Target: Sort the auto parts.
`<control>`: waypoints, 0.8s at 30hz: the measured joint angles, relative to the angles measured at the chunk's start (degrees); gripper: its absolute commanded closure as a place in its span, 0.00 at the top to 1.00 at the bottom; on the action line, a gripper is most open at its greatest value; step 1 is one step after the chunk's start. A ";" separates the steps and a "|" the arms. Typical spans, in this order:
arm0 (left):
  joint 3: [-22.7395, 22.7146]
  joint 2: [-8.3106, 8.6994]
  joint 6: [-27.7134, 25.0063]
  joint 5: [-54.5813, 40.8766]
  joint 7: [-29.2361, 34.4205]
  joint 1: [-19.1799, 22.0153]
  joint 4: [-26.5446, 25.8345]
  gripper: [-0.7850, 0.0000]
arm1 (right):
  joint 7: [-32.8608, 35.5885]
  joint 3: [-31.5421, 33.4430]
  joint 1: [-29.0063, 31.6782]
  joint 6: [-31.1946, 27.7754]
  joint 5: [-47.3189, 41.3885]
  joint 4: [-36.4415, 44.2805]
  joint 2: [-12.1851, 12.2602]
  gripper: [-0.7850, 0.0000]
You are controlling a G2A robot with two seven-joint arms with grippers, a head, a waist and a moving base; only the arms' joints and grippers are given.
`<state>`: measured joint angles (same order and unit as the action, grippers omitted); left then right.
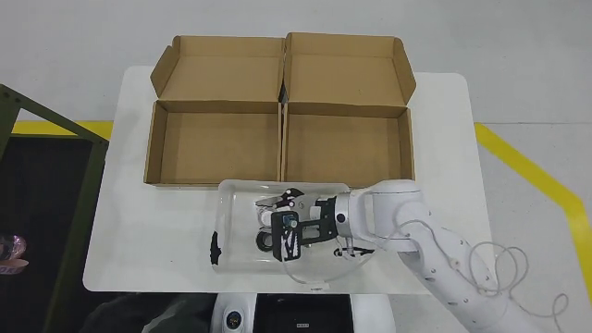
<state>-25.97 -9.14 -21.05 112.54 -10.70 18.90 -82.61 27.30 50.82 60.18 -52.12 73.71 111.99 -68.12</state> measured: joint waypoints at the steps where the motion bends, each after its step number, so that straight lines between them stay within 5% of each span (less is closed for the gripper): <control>1: 0.00 0.00 0.00 0.00 0.00 0.00 0.00 1.00 | -0.29 -0.27 -0.51 0.03 -0.15 -0.06 -0.09 0.00; 24: 0.00 0.00 0.00 0.00 0.00 0.00 0.00 1.00 | -14.91 3.09 -6.23 6.59 -2.63 -1.50 -1.13 0.00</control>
<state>-25.97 -9.14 -21.05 112.54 -10.70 18.90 -82.61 12.39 53.91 53.95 -45.53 71.09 110.50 -69.25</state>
